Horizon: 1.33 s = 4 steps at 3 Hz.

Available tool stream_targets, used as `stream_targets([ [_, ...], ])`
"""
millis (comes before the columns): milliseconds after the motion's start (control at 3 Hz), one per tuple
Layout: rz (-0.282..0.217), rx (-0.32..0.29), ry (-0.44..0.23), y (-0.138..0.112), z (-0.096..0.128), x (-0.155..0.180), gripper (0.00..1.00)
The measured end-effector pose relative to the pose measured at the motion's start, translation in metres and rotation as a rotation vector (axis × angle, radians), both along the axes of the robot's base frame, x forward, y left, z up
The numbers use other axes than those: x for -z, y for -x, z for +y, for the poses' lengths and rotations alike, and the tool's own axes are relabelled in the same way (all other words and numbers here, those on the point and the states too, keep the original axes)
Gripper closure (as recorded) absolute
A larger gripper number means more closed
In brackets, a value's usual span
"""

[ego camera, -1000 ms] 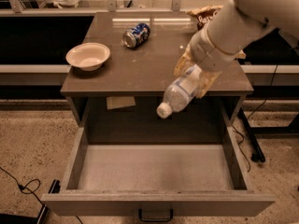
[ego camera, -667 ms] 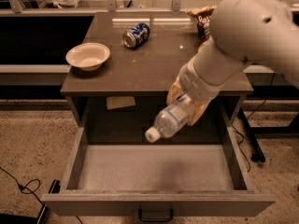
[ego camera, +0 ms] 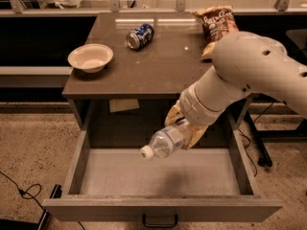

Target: Place blue plastic bottle into top drawer

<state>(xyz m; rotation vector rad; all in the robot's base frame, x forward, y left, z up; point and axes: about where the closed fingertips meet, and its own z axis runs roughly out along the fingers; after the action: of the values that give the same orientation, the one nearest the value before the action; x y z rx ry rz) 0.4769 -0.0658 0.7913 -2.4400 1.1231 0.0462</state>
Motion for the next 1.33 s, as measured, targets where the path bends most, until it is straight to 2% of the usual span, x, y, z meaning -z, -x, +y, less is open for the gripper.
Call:
stream_targets([
  [333, 0.026, 0.061, 0.028, 0.0, -0.002, 0.012, 1.0],
  [667, 0.061, 0.164, 0.095, 0.001, -0.003, 0.031, 1.0],
  [1333, 0.174, 0.377, 0.225, 0.003, -0.003, 0.071, 1.0],
])
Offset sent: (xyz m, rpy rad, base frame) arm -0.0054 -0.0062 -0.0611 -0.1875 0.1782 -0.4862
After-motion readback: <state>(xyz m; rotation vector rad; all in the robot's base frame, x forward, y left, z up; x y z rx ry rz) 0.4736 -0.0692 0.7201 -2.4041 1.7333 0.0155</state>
